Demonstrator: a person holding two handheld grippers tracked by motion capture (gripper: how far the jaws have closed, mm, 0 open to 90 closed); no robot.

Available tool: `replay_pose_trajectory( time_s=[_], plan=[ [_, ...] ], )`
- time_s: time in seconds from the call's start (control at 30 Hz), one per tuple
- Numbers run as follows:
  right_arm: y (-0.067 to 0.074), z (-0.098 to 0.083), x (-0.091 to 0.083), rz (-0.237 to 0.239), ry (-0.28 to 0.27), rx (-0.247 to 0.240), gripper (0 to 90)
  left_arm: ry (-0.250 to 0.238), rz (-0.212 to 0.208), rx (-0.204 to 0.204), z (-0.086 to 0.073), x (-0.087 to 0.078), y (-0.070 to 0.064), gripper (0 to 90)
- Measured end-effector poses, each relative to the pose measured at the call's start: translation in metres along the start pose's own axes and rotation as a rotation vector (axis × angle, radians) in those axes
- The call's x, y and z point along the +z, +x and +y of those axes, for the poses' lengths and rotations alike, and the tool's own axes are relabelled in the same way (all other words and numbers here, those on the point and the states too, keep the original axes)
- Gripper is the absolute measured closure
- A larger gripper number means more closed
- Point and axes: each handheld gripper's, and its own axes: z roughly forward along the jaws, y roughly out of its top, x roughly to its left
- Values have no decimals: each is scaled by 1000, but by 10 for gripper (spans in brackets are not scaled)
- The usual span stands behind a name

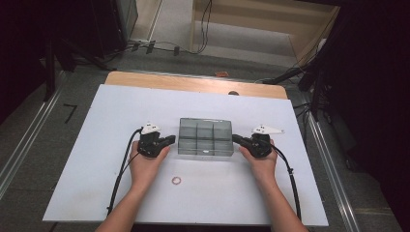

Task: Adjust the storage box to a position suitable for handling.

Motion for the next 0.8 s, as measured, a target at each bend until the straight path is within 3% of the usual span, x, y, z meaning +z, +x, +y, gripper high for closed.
replay_pose_trajectory(
  time_s=[0.07,0.13,0.33,0.8],
  plan=[
    [2,-1,2,2,21,-5,879,-1,-8,-1,0,1,-1,895],
    [9,-2,5,-6,42,-46,879,2,8,-3,0,0,-1,895],
    [15,-3,6,-18,47,-37,880,16,-2,-9,-1,-5,0,898],
    [24,-7,3,-6,29,-28,880,-2,-21,-43,-8,-12,2,900]
  ],
)
